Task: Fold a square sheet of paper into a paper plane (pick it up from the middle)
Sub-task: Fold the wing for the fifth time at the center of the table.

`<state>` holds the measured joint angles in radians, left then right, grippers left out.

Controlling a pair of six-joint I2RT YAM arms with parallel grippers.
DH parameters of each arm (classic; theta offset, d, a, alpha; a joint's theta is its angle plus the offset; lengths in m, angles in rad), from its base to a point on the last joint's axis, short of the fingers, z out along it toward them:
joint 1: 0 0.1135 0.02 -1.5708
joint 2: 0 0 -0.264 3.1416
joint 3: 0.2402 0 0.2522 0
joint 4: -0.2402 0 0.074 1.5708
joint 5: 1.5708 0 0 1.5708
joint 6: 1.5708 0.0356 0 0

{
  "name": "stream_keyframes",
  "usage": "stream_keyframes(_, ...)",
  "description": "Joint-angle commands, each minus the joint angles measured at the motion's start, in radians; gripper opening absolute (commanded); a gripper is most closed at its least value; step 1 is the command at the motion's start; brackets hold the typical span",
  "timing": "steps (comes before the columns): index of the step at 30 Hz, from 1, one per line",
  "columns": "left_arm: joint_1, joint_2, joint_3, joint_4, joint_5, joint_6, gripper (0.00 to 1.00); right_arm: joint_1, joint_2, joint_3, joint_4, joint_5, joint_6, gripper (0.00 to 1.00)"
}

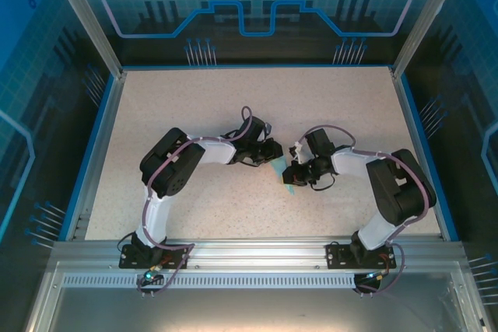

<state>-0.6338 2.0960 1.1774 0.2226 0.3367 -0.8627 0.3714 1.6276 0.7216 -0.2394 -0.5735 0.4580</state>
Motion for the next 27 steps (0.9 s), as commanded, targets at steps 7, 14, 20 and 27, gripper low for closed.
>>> stream_keyframes(7,-0.002,0.057,-0.019,-0.142,-0.046,0.054,0.19,-0.001,0.047,-0.054,-0.041,0.116,0.036,0.07)
stream_keyframes(14,-0.001,0.057,-0.029,-0.145,-0.053,0.062,0.18,-0.002,-0.047,-0.073,-0.083,0.076,0.046,0.09)
stream_keyframes(20,-0.001,0.059,-0.023,-0.155,-0.049,0.07,0.18,-0.002,-0.116,-0.129,-0.077,0.068,0.071,0.11)
stream_keyframes(27,0.0,0.06,-0.021,-0.155,-0.046,0.073,0.18,-0.001,-0.092,-0.152,-0.106,0.167,0.091,0.11)
